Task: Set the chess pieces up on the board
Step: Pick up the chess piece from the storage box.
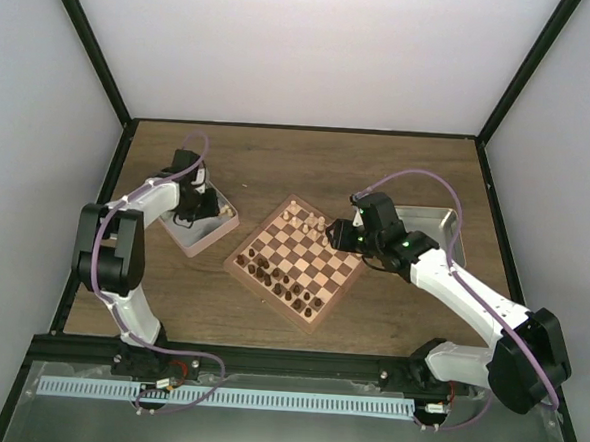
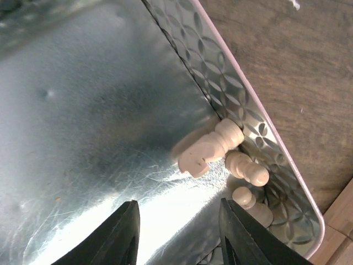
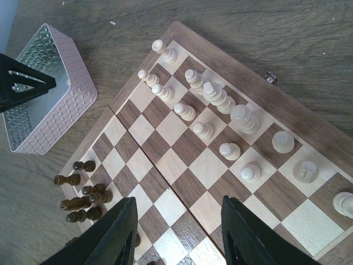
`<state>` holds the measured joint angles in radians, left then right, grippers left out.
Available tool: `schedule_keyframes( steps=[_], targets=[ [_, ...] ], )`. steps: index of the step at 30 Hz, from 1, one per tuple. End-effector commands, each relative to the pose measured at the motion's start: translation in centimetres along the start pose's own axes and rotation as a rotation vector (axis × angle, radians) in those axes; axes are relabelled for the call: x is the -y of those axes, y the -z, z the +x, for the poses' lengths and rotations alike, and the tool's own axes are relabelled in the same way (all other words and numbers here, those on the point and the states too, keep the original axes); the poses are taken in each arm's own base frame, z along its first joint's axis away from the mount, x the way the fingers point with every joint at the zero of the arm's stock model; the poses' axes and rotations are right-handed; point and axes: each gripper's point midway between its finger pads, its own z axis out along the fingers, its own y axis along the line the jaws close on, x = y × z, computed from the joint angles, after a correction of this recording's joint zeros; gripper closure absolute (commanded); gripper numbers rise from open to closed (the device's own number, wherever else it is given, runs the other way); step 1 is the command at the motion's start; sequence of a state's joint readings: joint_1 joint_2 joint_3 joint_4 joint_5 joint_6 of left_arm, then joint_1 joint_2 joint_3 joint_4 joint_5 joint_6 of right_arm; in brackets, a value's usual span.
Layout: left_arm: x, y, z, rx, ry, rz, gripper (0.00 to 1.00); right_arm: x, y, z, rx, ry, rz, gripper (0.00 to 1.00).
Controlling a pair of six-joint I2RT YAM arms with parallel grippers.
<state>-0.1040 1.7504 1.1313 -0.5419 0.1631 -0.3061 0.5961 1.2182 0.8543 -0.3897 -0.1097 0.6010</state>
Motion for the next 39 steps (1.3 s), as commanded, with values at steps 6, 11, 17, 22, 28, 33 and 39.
schedule_keyframes(
  steps=[6, 11, 17, 22, 28, 33, 39],
  targets=[
    [1.2, -0.9, -1.5, -0.062, -0.16, 0.033, 0.5, -0.6, -0.1, -0.4, 0.009, -0.009, -0.025, 0.56],
    [0.5, -2.3, -1.3, -0.125, -0.185, -0.01, 0.56, -0.6, -0.2, -0.4, 0.01, -0.006, -0.025, 0.57],
    [0.8, -3.3, -0.6, -0.167, -0.195, 0.022, 0.61, -0.3, -0.3, -0.2, 0.005, -0.003, -0.018, 0.57],
    [1.2, -3.2, -0.6, -0.172, -0.191, 0.046, 0.6, -0.4, -0.3, -0.3, 0.007, -0.005, -0.022, 0.57],
    [0.9, -3.2, -0.9, -0.15, -0.177, 0.02, 0.62, -0.4, -0.4, -0.3, 0.005, -0.006, -0.02, 0.56],
    [-1.6, -4.4, 0.5, -0.187, -0.144, -0.151, 0.73, -0.4, -0.4, -0.2, 0.005, -0.009, -0.021, 0.57],
    [-3.1, -4.4, 1.4, -0.186, -0.095, -0.236, 0.8, -0.4, -0.3, -0.2, 0.006, -0.008, -0.022, 0.56]
  ],
)
